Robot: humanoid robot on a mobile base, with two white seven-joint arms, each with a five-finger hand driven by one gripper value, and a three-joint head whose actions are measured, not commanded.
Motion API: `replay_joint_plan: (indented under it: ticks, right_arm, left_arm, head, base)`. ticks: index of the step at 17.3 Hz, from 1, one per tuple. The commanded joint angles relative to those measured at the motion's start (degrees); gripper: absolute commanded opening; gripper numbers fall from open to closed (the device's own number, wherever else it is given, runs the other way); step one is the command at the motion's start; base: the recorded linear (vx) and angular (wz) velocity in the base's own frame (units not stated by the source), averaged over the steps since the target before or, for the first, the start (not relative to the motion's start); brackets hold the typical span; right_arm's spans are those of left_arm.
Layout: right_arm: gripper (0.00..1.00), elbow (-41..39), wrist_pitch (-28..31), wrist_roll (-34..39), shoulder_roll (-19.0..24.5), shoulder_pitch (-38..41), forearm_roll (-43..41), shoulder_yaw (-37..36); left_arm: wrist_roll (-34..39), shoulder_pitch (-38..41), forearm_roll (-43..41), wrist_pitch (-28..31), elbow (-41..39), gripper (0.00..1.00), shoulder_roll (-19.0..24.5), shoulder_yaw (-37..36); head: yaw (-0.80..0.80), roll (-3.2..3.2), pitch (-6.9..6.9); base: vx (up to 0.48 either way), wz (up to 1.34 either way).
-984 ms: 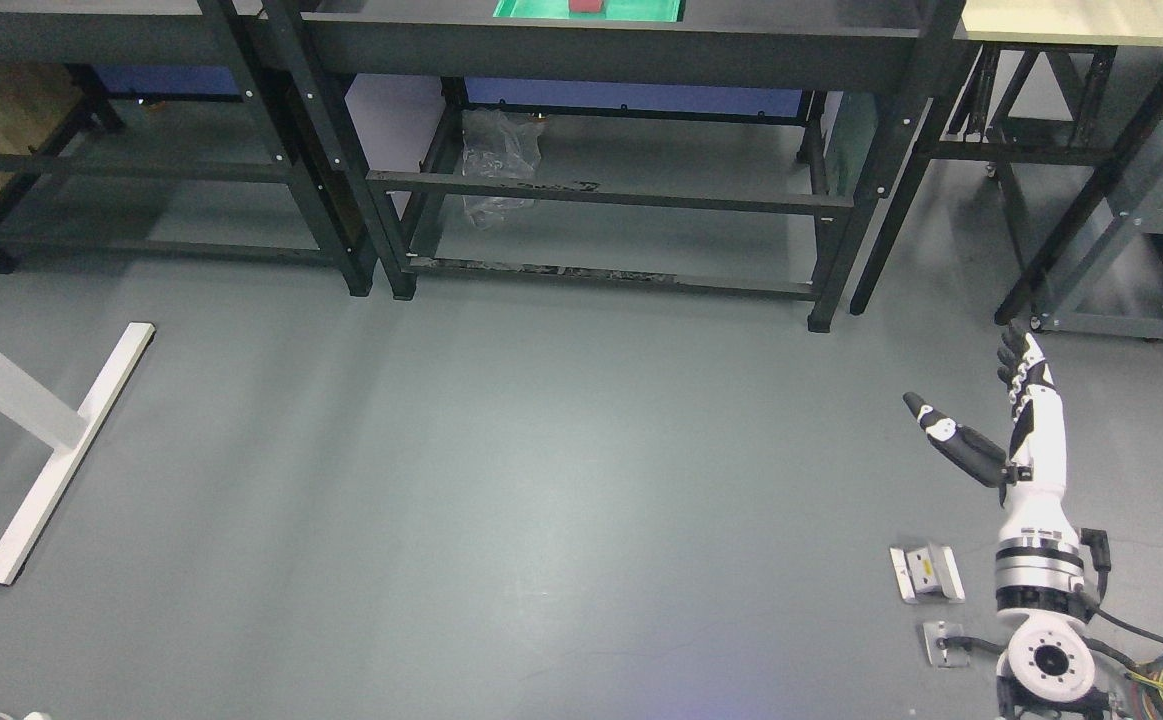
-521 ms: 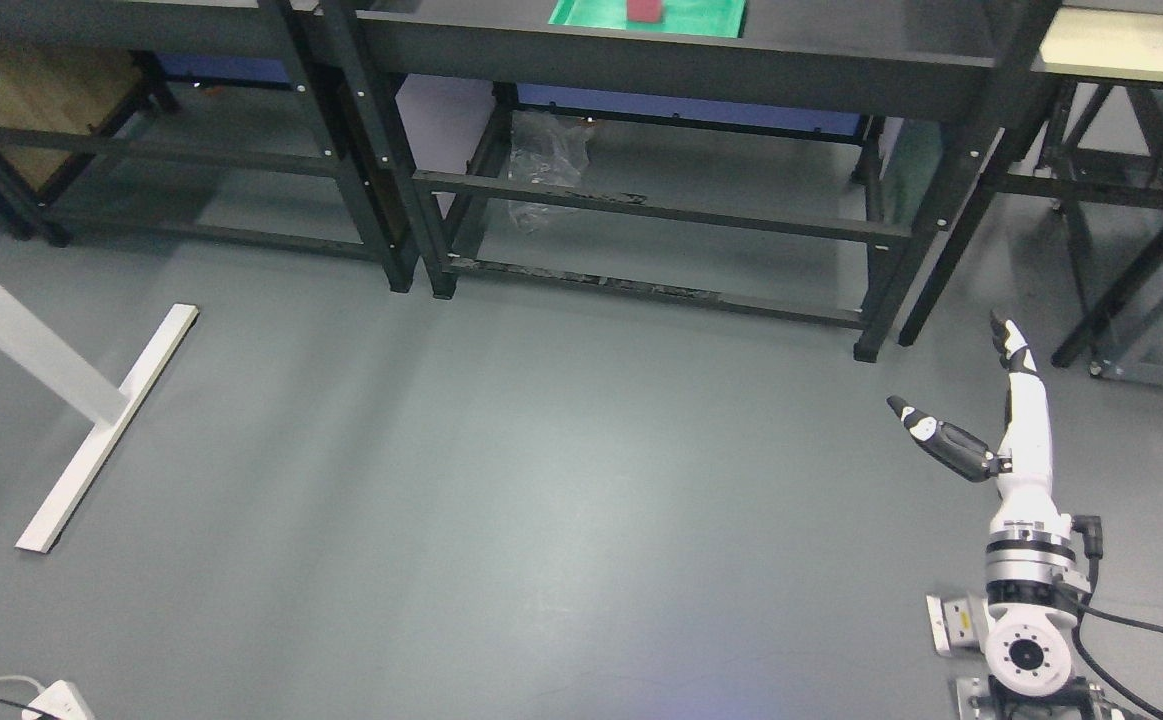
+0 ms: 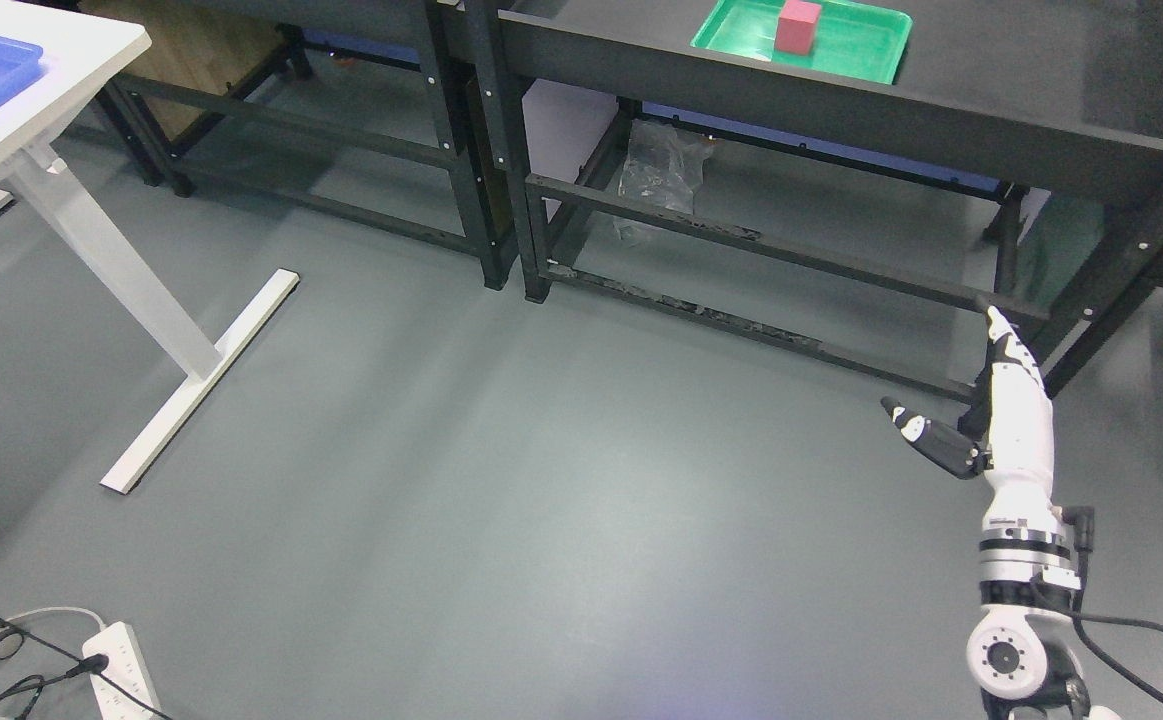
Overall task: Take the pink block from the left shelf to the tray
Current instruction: 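Drive toward the shelf holding the green tray, right hand raised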
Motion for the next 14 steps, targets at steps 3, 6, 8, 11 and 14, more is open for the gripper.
replay_joint_plan:
  ticks: [3,6,8,11,14]
  right_arm:
    - [1.0,-1.0,0.9,0.1,-1.0,-0.4,20.2,-0.8]
    - [1.0,-0.9,1.5,0.1,-1.0,-0.4,20.0,-0.8]
    - [1.0,-0.9,1.6,0.1,-1.0,-0.4,19.5,-0.8]
    - [1.0,-0.5,1.7,0.1,-1.0,-0.4,19.3,-0.8]
    - [1.0,-0.4,1.7,0.1,-1.0,-0.4,19.0,-0.8]
  left_arm:
    - [0.0,0.5,-0.1,0.0,0.0,1.0,1.0,0.0]
    - [0.0,0.5,-0.1,0.0,0.0,1.0,1.0,0.0]
    - [0.0,0.5,-0.1,0.0,0.0,1.0,1.0,0.0]
    - [0.0,0.5,-0.1,0.0,0.0,1.0,1.0,0.0]
    - [0.0,0.5,-0.1,0.0,0.0,1.0,1.0,0.0]
  head:
    - [0.0,0.0,0.0]
    - [0.0,0.0,0.0]
    - [0.0,0.0,0.0]
    - [0.0,0.0,0.0]
    - [0.0,0.0,0.0]
  base:
    - [0.222,0.14]
    - [0.265,0.0]
    - [0.299,-0.08]
    - [0.363,-0.14]
    - [0.33,-0.12]
